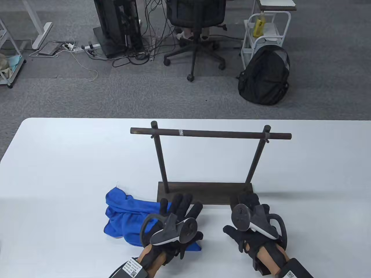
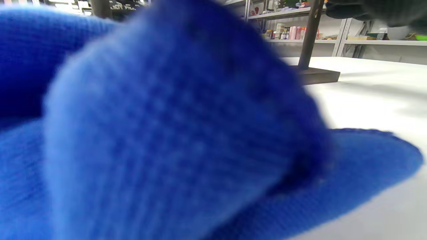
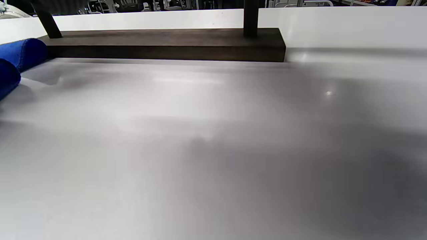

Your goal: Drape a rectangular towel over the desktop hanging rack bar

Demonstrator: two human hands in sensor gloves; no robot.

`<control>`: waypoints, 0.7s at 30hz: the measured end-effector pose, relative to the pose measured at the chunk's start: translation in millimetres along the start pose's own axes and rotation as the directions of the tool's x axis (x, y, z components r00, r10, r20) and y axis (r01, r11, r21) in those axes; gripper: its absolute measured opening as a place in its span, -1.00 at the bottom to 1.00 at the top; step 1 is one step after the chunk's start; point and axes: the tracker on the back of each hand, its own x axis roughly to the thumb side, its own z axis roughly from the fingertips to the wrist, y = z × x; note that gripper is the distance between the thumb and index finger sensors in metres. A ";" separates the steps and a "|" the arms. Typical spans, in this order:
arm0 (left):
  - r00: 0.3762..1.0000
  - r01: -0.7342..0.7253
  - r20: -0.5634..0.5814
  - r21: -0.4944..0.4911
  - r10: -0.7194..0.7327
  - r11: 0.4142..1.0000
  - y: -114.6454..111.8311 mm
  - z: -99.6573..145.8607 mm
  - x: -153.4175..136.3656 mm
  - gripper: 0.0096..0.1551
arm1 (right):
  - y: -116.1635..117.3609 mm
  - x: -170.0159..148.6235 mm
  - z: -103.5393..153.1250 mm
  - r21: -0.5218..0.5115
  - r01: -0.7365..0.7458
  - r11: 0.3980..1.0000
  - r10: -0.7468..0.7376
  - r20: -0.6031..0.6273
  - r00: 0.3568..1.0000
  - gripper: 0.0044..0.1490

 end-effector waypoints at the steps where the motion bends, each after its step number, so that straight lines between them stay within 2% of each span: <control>1: 1.000 0.002 0.002 -0.001 -0.002 1.000 0.2 0.2 0.3 0.05 | 0.5 -0.4 0.0 0.002 0.001 1.000 -0.001 -0.003 1.000 0.21; 8: 1.000 0.000 0.016 0.032 0.000 0.999 4.5 3.8 3.9 0.05 | 1.1 -0.6 1.7 -0.004 0.009 1.000 -0.009 -0.004 1.000 0.20; 21: 1.000 0.007 0.028 0.007 -0.007 1.000 2.0 2.3 4.5 0.05 | 5.2 1.6 -2.7 0.019 -0.012 1.000 0.012 0.002 1.000 0.20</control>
